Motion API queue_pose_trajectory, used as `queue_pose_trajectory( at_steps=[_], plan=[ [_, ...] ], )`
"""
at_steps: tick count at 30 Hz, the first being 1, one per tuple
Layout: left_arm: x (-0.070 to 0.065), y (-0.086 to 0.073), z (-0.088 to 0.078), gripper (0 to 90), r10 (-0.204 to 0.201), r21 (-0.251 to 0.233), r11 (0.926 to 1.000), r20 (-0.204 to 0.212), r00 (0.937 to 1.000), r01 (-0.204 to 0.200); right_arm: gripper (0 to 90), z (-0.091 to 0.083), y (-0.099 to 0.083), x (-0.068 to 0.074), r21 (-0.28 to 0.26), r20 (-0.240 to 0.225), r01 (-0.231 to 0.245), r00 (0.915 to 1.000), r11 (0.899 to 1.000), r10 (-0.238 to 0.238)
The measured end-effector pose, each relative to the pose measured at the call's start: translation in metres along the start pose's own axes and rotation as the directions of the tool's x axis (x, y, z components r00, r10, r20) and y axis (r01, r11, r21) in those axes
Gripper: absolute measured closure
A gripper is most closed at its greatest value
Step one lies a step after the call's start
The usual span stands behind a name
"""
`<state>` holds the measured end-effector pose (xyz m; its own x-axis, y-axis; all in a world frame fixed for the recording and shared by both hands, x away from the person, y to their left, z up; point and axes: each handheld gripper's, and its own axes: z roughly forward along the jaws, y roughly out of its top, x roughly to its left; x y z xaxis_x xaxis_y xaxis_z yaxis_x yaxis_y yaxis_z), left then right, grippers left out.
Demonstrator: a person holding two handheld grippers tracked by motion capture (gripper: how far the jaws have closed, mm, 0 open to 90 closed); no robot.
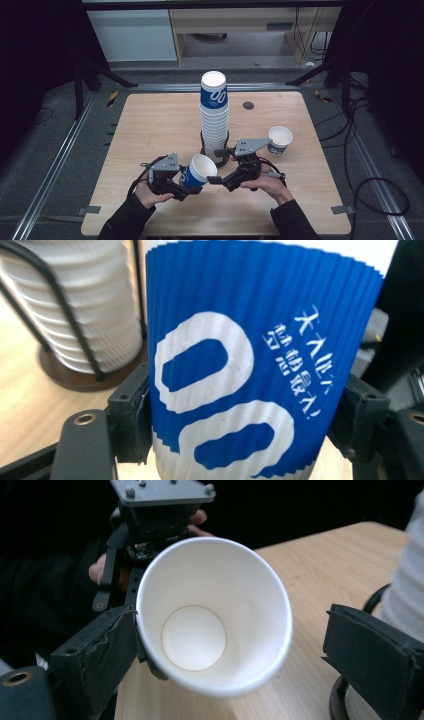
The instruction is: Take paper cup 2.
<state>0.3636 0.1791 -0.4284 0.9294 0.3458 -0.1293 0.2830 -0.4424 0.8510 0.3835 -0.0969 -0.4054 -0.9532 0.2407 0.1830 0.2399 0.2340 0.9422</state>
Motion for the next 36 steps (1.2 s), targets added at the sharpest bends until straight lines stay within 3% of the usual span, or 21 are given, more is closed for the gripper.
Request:
queue_pose_trajectory(
  at_steps=[3, 8, 12, 19, 31, 36],
  plan=[
    [0.000, 0.002, -0.005, 25.3, -0.009, -0.043, 0.9990, -0.005, 0.9999, 0.009, 7.6, -0.001, -0.001, -0.003, -0.026, -0.002, -0.021, 0.9998, 0.999, 0.021],
    [-0.004, 0.005, -0.004, 25.3, -0.002, -0.065, 0.9979, 0.001, 1.0000, 0.002, 7.6, 0.009, -0.006, -0.001, -0.007, -0.036, -0.037, 0.9987, 0.999, 0.037],
    [-0.010, 0.005, 0.005, 25.3, 0.013, -0.047, 0.9988, 0.007, 0.9999, -0.013, 7.6, 0.020, -0.008, 0.004, 0.005, -0.067, -0.033, 0.9972, 0.999, 0.033],
    [-0.017, 0.005, 0.014, 25.3, 0.029, -0.030, 0.9991, -0.001, 0.9996, -0.029, 14.2, 0.027, -0.010, 0.006, 0.000, -0.079, -0.041, 0.9960, 0.999, 0.041],
    [-0.015, 0.004, 0.013, 24.4, 0.017, -0.039, 0.9991, 0.003, 0.9998, -0.017, 18.0, 0.024, -0.009, 0.006, 0.001, -0.080, -0.048, 0.9956, 0.999, 0.048],
    [-0.011, 0.000, 0.013, 23.3, 0.001, -0.018, 0.9998, -0.014, 0.9999, -0.002, 18.0, 0.011, -0.003, 0.004, -0.045, -0.053, -0.037, 0.9980, 0.998, 0.035]
  ],
)
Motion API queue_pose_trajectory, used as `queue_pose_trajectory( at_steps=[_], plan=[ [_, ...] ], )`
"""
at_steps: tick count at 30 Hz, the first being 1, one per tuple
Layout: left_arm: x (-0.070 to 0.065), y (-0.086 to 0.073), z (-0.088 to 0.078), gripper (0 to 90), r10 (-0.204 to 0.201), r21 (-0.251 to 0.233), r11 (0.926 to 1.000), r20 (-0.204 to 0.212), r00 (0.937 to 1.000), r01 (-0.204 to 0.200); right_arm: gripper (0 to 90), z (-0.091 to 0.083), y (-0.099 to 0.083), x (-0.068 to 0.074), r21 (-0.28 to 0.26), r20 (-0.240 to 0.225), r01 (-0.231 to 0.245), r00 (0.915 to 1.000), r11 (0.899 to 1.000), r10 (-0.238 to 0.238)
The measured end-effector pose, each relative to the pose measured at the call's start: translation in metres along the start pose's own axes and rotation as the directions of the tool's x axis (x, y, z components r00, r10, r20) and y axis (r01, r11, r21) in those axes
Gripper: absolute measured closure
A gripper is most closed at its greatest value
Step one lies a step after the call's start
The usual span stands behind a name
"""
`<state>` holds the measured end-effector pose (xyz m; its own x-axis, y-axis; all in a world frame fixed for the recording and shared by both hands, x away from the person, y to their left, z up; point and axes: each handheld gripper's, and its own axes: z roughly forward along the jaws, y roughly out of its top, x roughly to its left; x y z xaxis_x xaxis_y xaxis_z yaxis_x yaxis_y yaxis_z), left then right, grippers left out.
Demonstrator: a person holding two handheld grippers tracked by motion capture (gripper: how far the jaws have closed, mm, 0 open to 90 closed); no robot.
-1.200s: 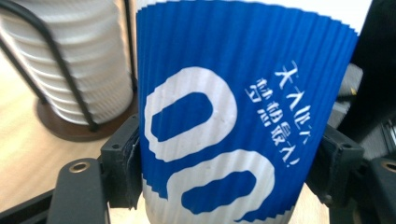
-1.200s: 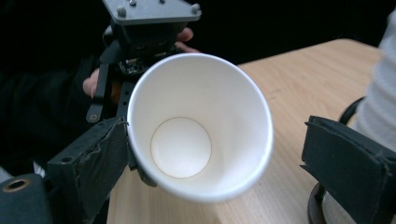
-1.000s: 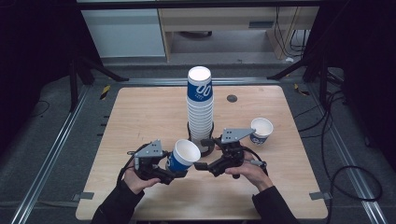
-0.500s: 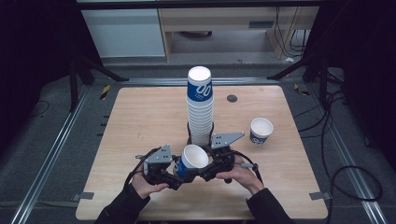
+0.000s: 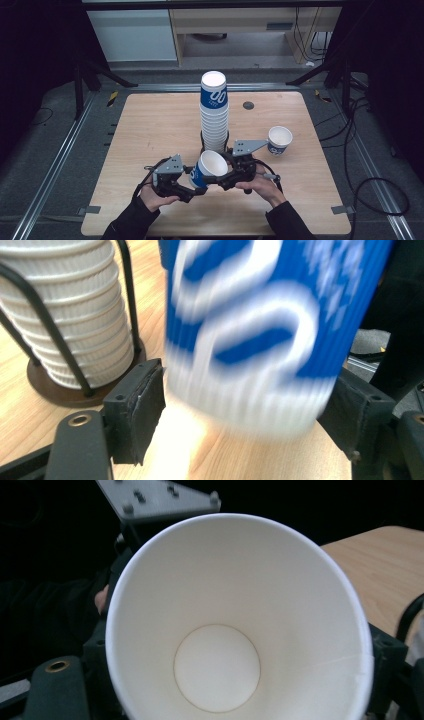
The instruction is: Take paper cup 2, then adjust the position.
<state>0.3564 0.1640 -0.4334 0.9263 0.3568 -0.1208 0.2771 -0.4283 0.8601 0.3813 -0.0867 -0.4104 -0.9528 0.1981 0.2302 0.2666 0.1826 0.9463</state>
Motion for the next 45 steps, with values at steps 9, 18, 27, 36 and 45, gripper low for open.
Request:
queue_pose_trajectory(
  at_steps=[9, 18, 27, 36, 45],
  plan=[
    [0.015, -0.009, -0.009, 23.7, -0.054, 0.010, 0.9984, -0.067, 0.9963, 0.055, 17.8, -0.034, 0.010, -0.001, -0.014, 0.155, 0.033, 0.9874, 0.999, -0.030],
    [0.033, -0.017, -0.028, 26.1, -0.132, -0.013, 0.9912, -0.179, 0.9749, 0.132, 17.5, -0.060, 0.007, -0.005, 0.015, 0.335, 0.013, 0.9421, 1.000, -0.018],
    [0.047, -0.024, -0.042, 26.5, -0.207, -0.054, 0.9784, -0.260, 0.9432, 0.199, 17.5, -0.081, 0.003, -0.008, 0.025, 0.446, -0.006, 0.8948, 1.000, -0.006],
    [0.054, -0.026, -0.053, 26.5, -0.244, -0.081, 0.9697, -0.314, 0.9175, 0.231, 17.4, -0.103, 0.006, -0.010, 0.026, 0.580, -0.037, 0.8147, 0.999, 0.015],
    [0.061, -0.030, -0.059, 26.3, -0.260, -0.077, 0.9652, -0.366, 0.8934, 0.250, 17.3, -0.126, 0.006, -0.012, 0.035, 0.686, -0.067, 0.7276, 0.997, 0.025]
  ],
)
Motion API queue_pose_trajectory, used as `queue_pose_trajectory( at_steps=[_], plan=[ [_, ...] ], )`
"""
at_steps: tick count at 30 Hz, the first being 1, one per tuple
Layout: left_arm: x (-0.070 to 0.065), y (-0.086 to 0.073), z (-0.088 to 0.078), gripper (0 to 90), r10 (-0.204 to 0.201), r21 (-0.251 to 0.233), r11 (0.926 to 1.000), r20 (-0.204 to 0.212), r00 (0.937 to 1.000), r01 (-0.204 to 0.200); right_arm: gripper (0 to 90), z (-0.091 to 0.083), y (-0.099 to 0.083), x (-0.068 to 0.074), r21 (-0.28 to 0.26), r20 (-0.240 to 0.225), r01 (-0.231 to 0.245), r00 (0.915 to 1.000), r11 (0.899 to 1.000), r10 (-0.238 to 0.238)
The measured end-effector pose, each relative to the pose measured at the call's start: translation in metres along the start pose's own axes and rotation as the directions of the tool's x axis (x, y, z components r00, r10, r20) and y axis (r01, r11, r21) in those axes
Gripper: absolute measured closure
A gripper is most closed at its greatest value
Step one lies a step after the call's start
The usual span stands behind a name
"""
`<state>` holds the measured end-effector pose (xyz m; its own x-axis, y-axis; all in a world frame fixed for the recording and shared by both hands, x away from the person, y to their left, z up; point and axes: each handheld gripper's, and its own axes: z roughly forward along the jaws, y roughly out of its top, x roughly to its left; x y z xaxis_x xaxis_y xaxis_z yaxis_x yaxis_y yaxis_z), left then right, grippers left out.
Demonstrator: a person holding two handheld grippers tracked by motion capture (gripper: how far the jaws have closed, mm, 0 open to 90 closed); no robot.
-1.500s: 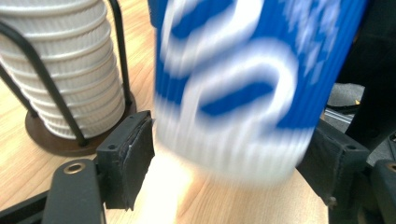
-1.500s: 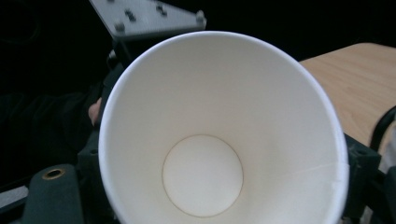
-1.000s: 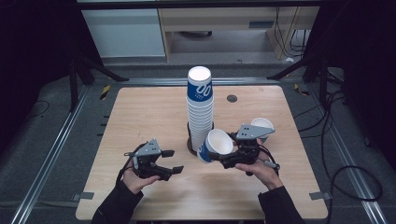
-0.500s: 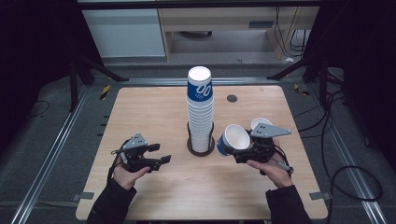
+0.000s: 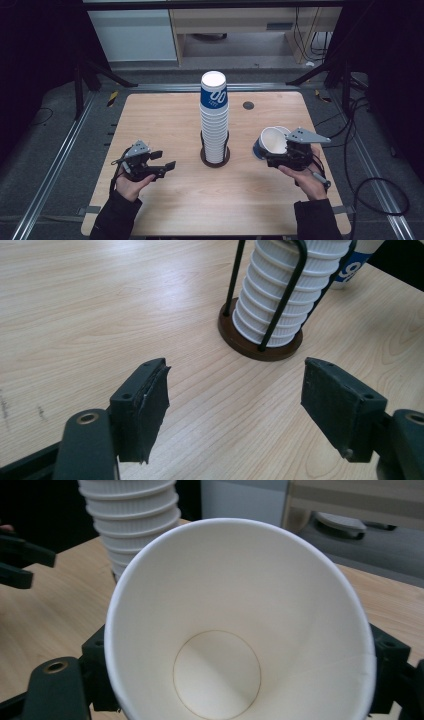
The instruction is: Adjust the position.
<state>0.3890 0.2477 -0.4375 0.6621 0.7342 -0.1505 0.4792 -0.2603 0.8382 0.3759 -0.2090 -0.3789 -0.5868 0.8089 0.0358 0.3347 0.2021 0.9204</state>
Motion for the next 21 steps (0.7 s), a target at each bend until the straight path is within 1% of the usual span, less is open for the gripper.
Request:
queue_pose_trajectory(
  at_steps=[5, 6, 8, 10, 15, 17, 21],
  plan=[
    [0.004, 0.000, -0.002, 26.3, -0.009, -0.003, 1.0000, -0.011, 0.9999, 0.009, 17.3, -0.011, 0.000, -0.011, 0.022, 0.077, -0.018, 0.9969, 1.000, 0.017],
    [0.004, 0.000, -0.002, 26.3, -0.010, -0.001, 0.9999, -0.011, 0.9999, 0.010, 17.3, -0.014, 0.000, -0.014, 0.024, 0.103, -0.021, 0.9945, 0.999, 0.018],
    [0.005, -0.001, -0.001, 26.3, -0.010, 0.004, 0.9999, -0.016, 0.9998, 0.010, 17.3, -0.018, -0.001, -0.018, 0.027, 0.131, -0.021, 0.9912, 0.999, 0.017],
    [0.005, -0.001, -0.001, 26.3, -0.015, 0.005, 0.9999, -0.017, 0.9998, 0.015, 17.3, -0.022, -0.002, -0.022, 0.027, 0.147, -0.025, 0.9889, 0.999, 0.021],
    [0.004, -0.001, 0.000, 26.3, -0.008, 0.010, 0.9999, -0.014, 0.9999, 0.008, 17.3, -0.028, -0.004, -0.034, 0.037, 0.189, -0.053, 0.9809, 0.998, 0.045],
    [0.004, -0.001, 0.001, 26.3, -0.006, 0.014, 0.9999, -0.014, 0.9999, 0.007, 17.3, -0.029, -0.006, -0.038, 0.051, 0.213, -0.054, 0.9762, 0.997, 0.042],
    [0.004, -0.001, 0.001, 26.8, -0.008, 0.023, 0.9997, -0.009, 0.9999, 0.008, 17.3, -0.030, -0.008, -0.043, 0.077, 0.241, -0.053, 0.9699, 0.996, 0.032]
  ],
)
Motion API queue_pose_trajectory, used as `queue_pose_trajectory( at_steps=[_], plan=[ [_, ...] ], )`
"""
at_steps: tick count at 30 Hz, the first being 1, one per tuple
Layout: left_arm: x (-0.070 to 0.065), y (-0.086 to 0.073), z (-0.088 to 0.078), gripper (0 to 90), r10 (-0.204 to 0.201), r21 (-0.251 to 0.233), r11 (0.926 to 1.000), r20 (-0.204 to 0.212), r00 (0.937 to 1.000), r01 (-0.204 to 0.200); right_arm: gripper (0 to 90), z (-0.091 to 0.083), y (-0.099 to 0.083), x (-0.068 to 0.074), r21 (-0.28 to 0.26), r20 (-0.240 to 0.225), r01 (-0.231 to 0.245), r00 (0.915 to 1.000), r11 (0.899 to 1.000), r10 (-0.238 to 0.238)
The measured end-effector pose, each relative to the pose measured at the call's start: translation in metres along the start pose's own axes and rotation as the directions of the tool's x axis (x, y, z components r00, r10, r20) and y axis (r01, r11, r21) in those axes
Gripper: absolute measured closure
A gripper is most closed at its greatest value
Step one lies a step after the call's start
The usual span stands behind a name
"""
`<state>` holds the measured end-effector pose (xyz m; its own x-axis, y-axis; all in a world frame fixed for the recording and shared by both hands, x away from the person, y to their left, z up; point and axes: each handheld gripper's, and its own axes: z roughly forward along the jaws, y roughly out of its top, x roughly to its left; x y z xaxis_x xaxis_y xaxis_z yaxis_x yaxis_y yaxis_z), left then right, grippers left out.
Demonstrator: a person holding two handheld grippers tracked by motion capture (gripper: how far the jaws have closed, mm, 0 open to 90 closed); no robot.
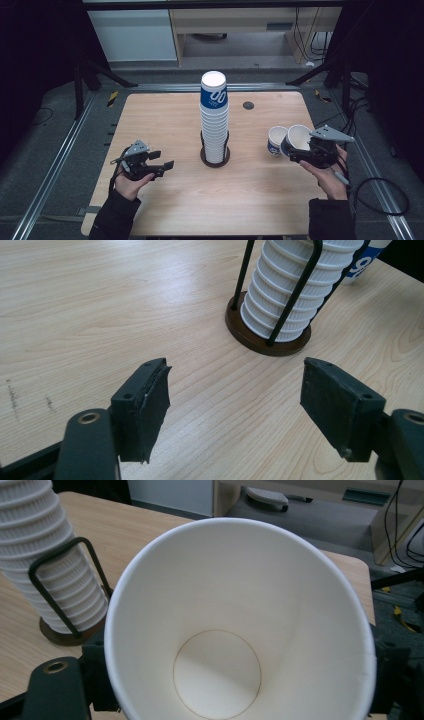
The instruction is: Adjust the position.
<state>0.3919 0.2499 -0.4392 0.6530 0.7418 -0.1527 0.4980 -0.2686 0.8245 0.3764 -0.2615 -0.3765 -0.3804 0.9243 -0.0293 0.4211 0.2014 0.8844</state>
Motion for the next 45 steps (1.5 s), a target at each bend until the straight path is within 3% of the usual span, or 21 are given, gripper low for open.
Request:
queue_pose_trajectory(
  at_steps=[13, 24, 37, 45],
  plan=[
    [0.001, 0.000, 0.000, 26.9, 0.001, 0.001, 1.0000, -0.009, 1.0000, -0.001, 17.2, 0.001, -0.011, -0.019, 0.066, 0.078, -0.015, 0.9969, 0.998, 0.010],
    [0.003, 0.002, -0.001, 26.8, -0.001, 0.000, 1.0000, -0.024, 0.9997, 0.001, 17.1, 0.015, -0.027, -0.023, 0.143, 0.063, -0.011, 0.9980, 0.990, 0.002],
    [0.003, 0.003, -0.005, 26.9, -0.001, -0.021, 0.9998, -0.022, 0.9997, 0.001, 17.0, 0.015, -0.044, -0.025, 0.172, 0.026, -0.025, 0.9994, 0.985, 0.021],
    [0.002, 0.004, -0.007, 27.2, 0.005, -0.019, 0.9998, -0.017, 0.9998, -0.005, 17.0, 0.022, -0.049, -0.018, 0.205, -0.002, -0.020, 0.9998, 0.978, 0.021]
  ],
)
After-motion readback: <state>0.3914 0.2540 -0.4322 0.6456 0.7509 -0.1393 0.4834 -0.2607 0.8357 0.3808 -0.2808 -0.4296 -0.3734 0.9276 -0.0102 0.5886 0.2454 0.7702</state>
